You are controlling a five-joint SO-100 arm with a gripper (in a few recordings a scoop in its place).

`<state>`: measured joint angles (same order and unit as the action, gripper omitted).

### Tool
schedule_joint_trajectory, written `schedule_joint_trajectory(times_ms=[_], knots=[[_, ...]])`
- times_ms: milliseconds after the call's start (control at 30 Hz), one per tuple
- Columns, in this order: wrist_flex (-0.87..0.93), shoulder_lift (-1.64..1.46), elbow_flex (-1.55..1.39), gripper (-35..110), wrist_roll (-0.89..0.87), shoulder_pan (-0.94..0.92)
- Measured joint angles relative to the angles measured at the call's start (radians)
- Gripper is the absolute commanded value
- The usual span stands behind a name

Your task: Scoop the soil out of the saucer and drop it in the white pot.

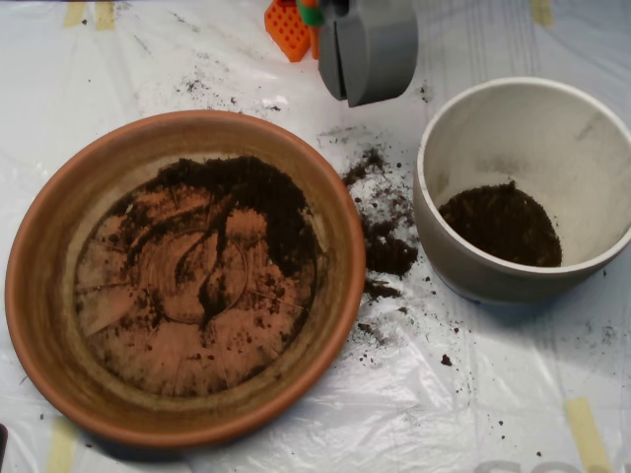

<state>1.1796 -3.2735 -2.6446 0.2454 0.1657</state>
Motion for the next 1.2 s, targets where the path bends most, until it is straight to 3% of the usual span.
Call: schedule_joint_trajectory(times_ms=[667, 1200], knots=[[-0.184, 0.0, -0.273, 6, -0.224, 0.054], [-0.25, 0.0, -0.456, 0, -0.181, 0.117]])
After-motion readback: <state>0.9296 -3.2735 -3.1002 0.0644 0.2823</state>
